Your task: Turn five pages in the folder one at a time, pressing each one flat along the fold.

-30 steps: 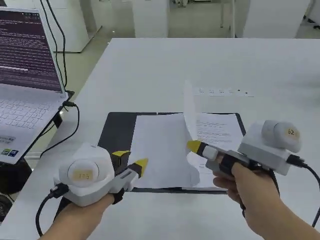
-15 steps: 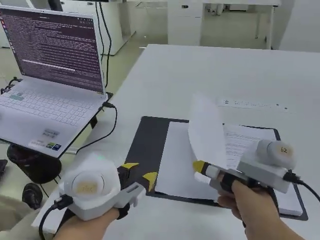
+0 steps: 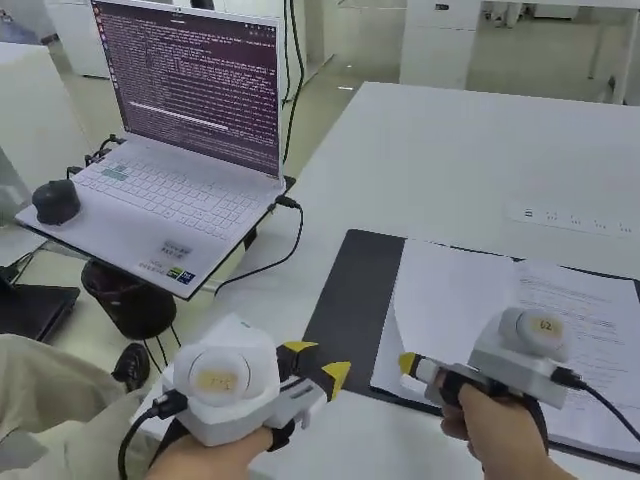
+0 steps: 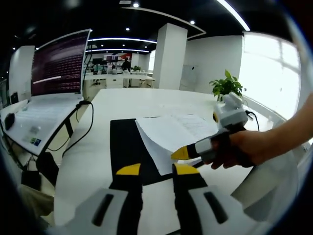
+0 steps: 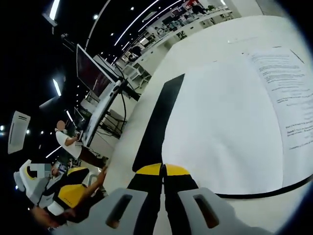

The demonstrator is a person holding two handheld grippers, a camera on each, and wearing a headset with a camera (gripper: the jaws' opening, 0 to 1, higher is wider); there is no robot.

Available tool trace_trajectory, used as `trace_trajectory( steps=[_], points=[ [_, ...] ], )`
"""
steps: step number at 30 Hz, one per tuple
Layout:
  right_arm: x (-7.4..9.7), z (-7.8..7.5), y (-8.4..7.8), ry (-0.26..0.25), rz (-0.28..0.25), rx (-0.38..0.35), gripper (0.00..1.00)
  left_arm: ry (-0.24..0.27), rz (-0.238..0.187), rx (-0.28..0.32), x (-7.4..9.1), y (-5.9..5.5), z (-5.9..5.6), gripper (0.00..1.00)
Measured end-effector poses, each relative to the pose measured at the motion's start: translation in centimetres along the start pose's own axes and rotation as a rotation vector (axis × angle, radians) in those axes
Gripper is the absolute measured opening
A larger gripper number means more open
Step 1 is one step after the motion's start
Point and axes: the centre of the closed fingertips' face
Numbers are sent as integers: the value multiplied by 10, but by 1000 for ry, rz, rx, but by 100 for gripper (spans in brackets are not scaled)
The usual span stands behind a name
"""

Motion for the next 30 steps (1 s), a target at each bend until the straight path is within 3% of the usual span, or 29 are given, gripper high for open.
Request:
trace_trajectory(
  steps=[9, 16, 18, 23, 27, 30],
  points=[
    [-15, 1, -14, -21, 32, 55, 0, 5, 53, 27, -1, -25, 8, 22],
    [-17, 10, -27, 46, 68, 60, 5, 7, 74, 22, -6, -29, 11, 21],
    [-12, 14, -26, 81, 63, 22, 8, 2, 80, 19, -10, -29, 10, 21],
    [10, 10, -9, 127, 10, -11, 8, -28, 118, -11, -30, -33, 2, 21],
    [26, -9, 14, 129, -55, -48, 6, -70, 153, -72, -55, -35, -10, 21],
    [37, -34, 32, 103, -96, -78, 7, -88, 180, -103, -77, -40, -15, 22]
  ],
)
Point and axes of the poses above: the centre of the closed fingertips' face, and the gripper's own axes: x roughly backward along the fingers, z roughly to its left, y roughly out of its top, and after that the axes turned 11 degrees about -y, right-handed
